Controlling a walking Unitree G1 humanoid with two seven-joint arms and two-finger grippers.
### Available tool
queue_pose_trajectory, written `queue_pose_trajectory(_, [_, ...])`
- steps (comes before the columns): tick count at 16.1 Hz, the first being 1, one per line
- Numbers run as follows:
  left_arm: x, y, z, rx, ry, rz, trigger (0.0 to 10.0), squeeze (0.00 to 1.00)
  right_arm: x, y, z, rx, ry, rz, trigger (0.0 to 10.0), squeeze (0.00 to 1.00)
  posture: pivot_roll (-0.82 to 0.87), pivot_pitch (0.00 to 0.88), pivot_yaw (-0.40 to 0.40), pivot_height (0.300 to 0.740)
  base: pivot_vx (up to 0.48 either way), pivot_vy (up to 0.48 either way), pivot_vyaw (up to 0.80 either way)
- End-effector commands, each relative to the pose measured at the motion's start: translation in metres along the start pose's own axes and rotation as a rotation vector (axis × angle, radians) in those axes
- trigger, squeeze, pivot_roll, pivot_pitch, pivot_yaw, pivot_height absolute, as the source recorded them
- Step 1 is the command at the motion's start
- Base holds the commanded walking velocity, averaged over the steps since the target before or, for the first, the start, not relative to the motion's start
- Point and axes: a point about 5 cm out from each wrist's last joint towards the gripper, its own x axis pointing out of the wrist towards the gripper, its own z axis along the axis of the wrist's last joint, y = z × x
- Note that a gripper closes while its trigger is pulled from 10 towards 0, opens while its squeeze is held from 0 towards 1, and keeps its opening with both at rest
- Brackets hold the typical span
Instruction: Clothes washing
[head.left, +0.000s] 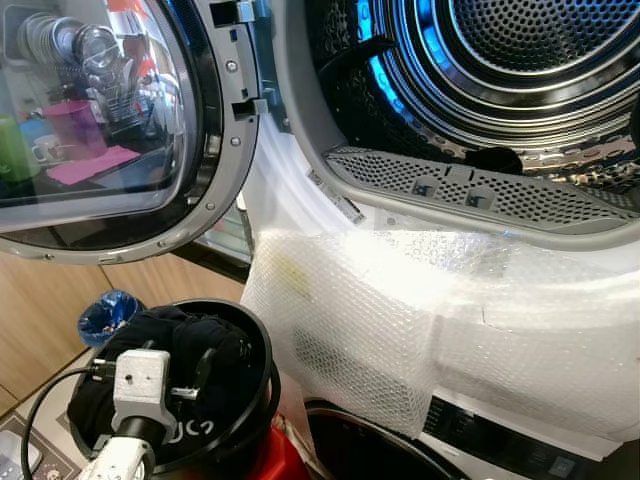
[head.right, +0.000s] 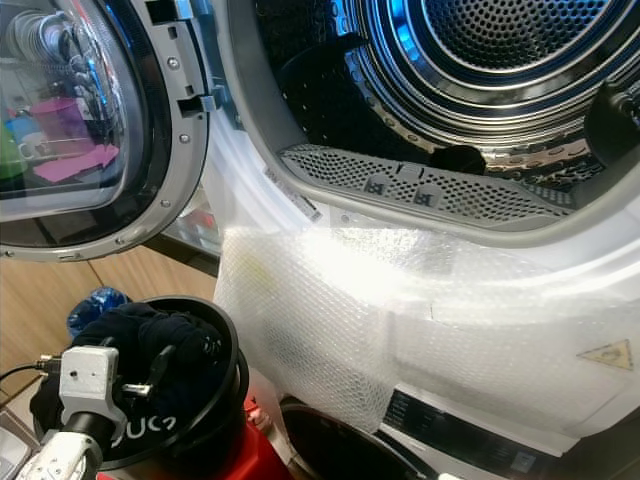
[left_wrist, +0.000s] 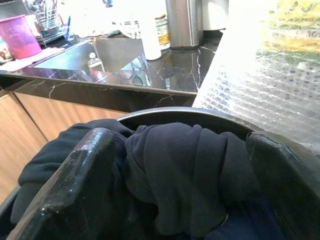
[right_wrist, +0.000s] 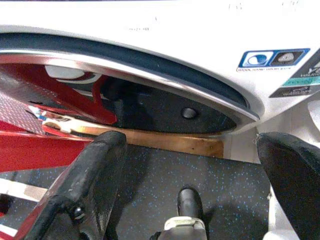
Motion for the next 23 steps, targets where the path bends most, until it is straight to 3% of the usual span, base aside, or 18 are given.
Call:
queue_pose_trajectory(1, [0.0015, 0.0036, 0.0037, -0.005, -0.013, 0.017, 10.0, 0.0, -0.0002, 0.0036, -0.0016, 0.007, 0.009, 0.004, 10.0, 0.0, 0.12, 0.0, 0.072, 0.74, 0.0, 0.0, 0.0])
queue_pose_trajectory(14, [0.0034, 0.0042, 0.0048, -0.007, -0.007, 0.008, 10.0, 0.0, -0.001, 0.0046, -0.0048, 0.015, 0.019, 0.003, 10.0, 0.0, 0.12, 0.0, 0.079, 0.74, 0.0, 0.0, 0.0])
queue_pose_trajectory(15, [0.0038, 0.0043, 0.0047, -0.012, -0.006, 0.009, 10.0, 0.24, -0.0009, 0.0048, -0.0047, 0.016, 0.019, 0.003, 10.0, 0.0, 0.12, 0.0, 0.08, 0.74, 0.0, 0.0, 0.0])
queue_pose_trajectory(16, [0.0041, 0.0045, 0.0047, -0.015, -0.004, 0.009, 10.0, 0.24, -0.0009, 0.0051, -0.0046, 0.016, 0.019, 0.003, 10.0, 0.0, 0.12, 0.0, 0.082, 0.74, 0.0, 0.0, 0.0])
queue_pose_trajectory(17, [0.0047, 0.0046, 0.0047, -0.035, -0.002, 0.012, 10.0, 1.0, -0.0008, 0.0053, -0.0044, 0.018, 0.019, 0.003, 10.0, 0.0, 0.12, 0.0, 0.083, 0.74, 0.0, 0.0, 0.0])
queue_pose_trajectory(23, [0.0053, 0.0063, 0.0036, -0.049, 0.012, 0.018, 10.0, 1.0, -0.0007, 0.0078, -0.0041, 0.023, 0.018, 0.007, 10.0, 0.0, 0.11, 0.0, 0.091, 0.74, 0.0, 0.0, 0.0])
